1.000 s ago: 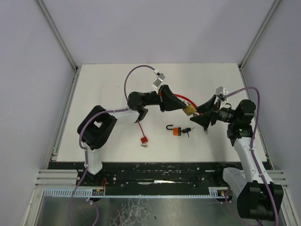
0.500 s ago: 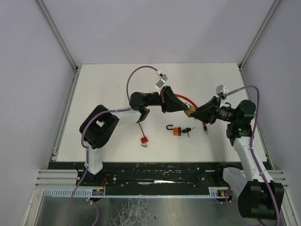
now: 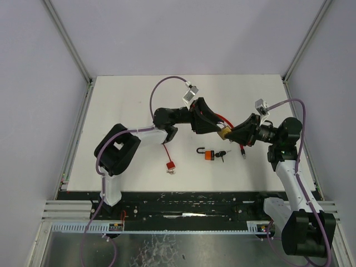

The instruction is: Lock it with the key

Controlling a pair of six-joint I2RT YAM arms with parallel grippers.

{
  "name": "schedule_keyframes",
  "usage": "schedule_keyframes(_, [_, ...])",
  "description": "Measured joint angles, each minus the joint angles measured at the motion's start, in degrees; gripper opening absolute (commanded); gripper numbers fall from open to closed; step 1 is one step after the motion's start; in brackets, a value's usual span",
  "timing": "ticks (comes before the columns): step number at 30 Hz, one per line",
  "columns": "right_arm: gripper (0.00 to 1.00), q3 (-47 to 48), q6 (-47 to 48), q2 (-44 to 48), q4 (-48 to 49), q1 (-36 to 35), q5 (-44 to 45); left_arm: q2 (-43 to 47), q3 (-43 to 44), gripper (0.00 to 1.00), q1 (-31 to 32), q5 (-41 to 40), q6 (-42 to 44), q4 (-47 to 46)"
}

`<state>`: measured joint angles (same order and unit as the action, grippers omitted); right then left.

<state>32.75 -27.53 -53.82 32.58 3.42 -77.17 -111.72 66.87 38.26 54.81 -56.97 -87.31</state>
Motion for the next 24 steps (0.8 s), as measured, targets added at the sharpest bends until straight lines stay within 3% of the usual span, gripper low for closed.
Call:
schedule_keyframes(10, [0.00, 0.00, -6.05, -0.07, 4.68, 1.25, -0.09, -1.57, 0.00, 0.54, 0.04, -0.04, 1.60, -0.13])
schedule_keyframes(14, [0.00, 0.00, -7.10, -0.07, 5.57, 1.90, -0.09, -2.80, 0.00, 0.40, 0.55, -0.57, 2.69, -0.11])
schedule_keyframes(22, [0.00, 0.00, -7.32, -0.09, 5.66, 2.12, -0.02, -3.10, 0.15, 0.37, 1.68, -1.88, 3.72, -0.17])
schedule_keyframes(24, [0.00, 0.00, -7.30, -0.15, 5.68, 2.12, -0.02, -3.10, 0.15, 0.22, 1.97, -2.34, 3.72, -0.17])
